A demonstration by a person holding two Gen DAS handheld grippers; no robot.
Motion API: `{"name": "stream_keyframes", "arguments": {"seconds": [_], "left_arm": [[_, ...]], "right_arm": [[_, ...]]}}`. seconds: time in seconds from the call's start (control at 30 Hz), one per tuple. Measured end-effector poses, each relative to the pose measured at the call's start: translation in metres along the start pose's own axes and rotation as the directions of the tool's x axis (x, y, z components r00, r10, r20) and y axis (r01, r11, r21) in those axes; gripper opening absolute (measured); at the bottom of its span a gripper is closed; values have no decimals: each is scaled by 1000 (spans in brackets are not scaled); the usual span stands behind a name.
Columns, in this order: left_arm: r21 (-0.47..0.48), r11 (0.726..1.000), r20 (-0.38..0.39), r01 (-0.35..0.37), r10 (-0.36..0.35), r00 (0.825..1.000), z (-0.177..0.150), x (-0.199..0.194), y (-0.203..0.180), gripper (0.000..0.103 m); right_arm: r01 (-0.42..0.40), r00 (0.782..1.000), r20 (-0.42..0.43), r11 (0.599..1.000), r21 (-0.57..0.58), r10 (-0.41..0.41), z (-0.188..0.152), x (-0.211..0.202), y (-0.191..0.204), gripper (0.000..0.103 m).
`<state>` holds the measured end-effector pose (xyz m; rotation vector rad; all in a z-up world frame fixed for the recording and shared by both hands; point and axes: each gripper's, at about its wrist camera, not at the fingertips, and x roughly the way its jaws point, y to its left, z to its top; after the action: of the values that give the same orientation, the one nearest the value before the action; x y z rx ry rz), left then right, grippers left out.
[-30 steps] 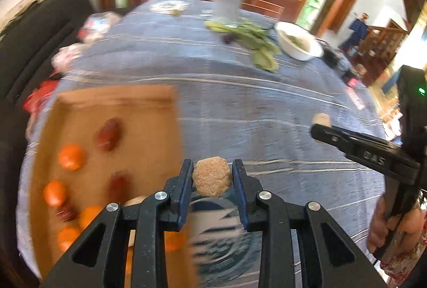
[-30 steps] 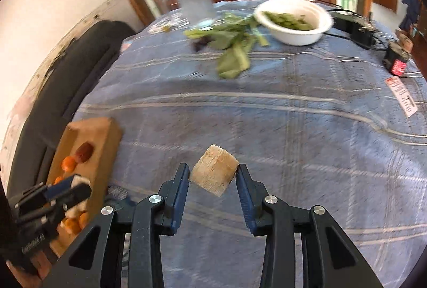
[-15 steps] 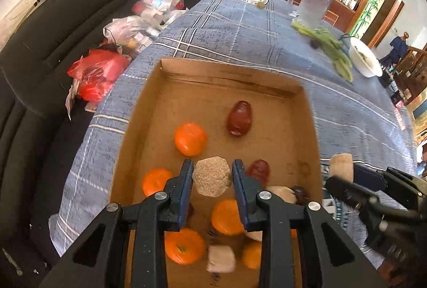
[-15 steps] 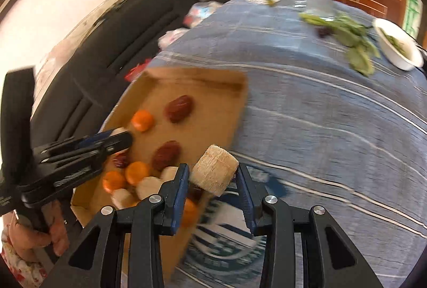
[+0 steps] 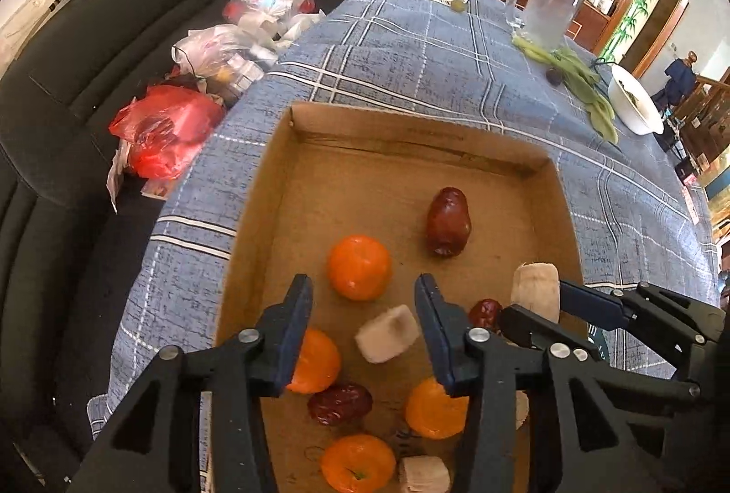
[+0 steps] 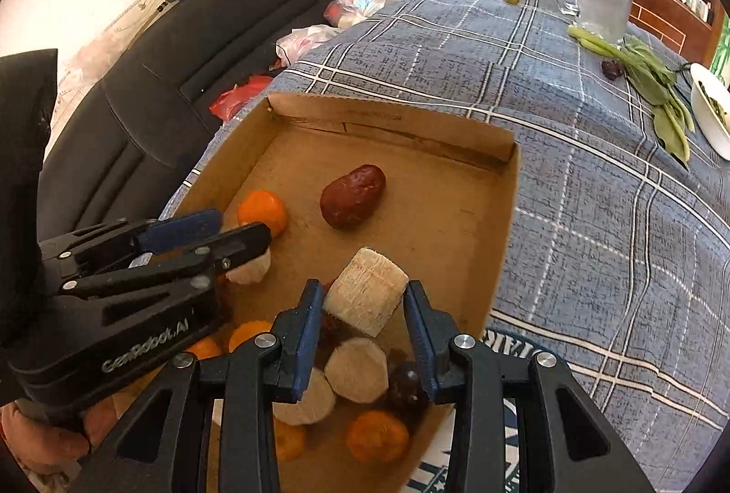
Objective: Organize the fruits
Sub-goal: 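Carry both into the tray and open both tools to release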
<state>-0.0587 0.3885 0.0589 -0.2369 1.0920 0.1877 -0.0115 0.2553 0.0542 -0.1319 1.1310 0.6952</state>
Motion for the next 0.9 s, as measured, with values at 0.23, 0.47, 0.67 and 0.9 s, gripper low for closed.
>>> {"name": "stream_keyframes", "arguments": {"seconds": [0.23,0.47,0.67,0.9], "left_arm": [[-5,1000,10,14,-14,1000,3,-5,5,58],[41,995,98,-86,82,992,-1,-31,-10,59],[-6,956,354,-295,278,893,-15,-96,-36,77],[-252,869,599,-426,486,637,-49,-192,-57,103]], "right_arm": [[12,1000,15,1000,24,-13,5,1,-4,53],[6,999,43,999,52,-9,-4,-20,-11,55],[19,994,102,997,77,-27,-17,-55,-27,59],[11,990,141,997,79,-22,-41,-90,-40,61]]}}
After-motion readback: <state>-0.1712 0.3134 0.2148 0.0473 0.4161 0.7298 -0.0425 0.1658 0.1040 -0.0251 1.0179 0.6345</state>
